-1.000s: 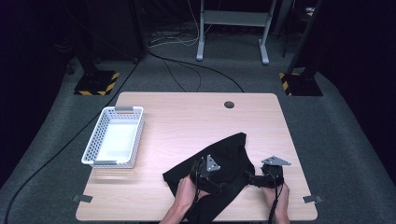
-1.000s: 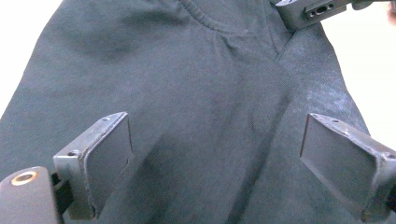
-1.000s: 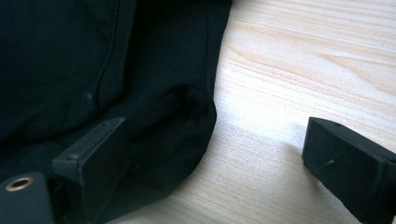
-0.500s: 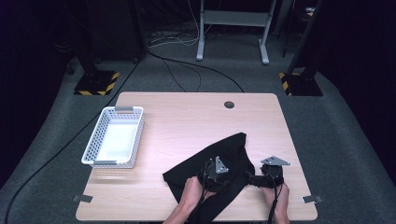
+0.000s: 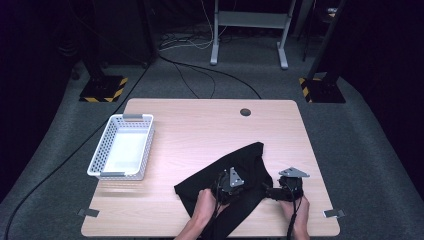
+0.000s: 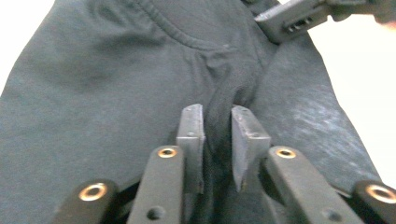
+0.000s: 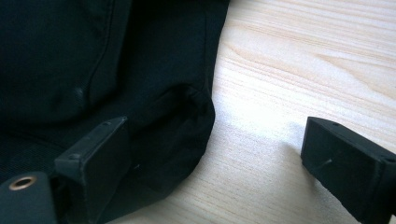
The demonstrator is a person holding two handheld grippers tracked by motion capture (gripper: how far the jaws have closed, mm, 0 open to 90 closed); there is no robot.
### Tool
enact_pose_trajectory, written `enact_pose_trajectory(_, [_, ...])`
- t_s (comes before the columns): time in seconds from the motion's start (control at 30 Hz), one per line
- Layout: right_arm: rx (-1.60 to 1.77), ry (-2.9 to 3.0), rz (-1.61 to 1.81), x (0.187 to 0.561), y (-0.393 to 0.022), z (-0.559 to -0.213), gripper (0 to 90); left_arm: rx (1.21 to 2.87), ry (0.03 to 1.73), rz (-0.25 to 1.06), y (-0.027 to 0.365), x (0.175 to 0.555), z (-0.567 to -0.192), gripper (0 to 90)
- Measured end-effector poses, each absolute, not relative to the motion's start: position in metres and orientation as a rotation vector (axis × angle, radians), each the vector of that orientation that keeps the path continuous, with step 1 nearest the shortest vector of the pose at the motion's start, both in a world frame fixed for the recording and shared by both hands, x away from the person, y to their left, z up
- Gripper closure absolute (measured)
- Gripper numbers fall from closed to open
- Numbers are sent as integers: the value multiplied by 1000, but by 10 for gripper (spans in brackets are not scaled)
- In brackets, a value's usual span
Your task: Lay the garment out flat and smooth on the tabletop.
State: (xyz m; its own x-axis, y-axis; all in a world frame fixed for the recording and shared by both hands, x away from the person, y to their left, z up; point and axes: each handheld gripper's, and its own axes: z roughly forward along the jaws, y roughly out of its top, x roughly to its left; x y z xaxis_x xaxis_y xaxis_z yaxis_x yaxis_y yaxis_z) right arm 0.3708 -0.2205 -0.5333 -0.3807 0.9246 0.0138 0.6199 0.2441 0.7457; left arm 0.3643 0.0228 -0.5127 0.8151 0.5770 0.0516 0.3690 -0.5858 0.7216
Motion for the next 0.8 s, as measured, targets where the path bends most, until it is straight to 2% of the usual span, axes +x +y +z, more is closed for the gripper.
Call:
enact_pose_trajectory(0.23, [1411,2091,942,371,-220,-533,80,2251,707,378,30,368,-508,812])
enact_pose_trajectory(0.8, [1406,2094,942,371,-219,-533,81,2198,777,451,56,389,-490,816])
